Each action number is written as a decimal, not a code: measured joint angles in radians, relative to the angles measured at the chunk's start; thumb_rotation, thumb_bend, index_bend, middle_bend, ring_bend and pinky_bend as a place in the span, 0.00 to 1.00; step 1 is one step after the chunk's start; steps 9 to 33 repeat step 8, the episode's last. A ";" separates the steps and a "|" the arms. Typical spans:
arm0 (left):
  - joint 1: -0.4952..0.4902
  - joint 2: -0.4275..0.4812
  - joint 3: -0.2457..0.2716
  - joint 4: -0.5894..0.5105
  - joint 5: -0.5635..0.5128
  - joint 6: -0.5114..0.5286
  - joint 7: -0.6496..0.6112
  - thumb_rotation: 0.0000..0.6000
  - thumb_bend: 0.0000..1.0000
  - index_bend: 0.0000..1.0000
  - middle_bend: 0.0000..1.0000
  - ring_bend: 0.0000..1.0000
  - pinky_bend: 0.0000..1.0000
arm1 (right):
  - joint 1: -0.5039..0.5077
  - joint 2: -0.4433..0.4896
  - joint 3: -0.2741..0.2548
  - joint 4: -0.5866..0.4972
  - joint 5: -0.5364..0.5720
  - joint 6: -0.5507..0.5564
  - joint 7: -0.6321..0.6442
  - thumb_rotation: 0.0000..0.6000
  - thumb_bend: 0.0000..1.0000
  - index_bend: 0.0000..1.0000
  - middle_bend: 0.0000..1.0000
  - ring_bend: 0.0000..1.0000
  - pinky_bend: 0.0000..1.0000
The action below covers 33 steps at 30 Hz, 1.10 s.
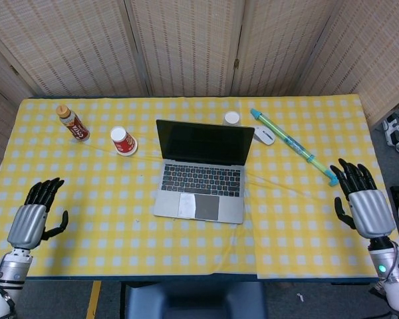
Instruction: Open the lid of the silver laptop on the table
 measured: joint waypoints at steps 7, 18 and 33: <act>0.092 0.009 0.036 -0.045 0.081 0.112 0.031 0.69 0.58 0.06 0.10 0.05 0.00 | -0.096 -0.042 -0.033 0.042 -0.066 0.090 0.049 1.00 0.65 0.00 0.00 0.00 0.00; 0.102 0.008 0.042 -0.049 0.095 0.122 0.036 0.69 0.58 0.06 0.10 0.05 0.00 | -0.103 -0.045 -0.034 0.043 -0.072 0.095 0.050 1.00 0.65 0.00 0.00 0.00 0.00; 0.102 0.008 0.042 -0.049 0.095 0.122 0.036 0.69 0.58 0.06 0.10 0.05 0.00 | -0.103 -0.045 -0.034 0.043 -0.072 0.095 0.050 1.00 0.65 0.00 0.00 0.00 0.00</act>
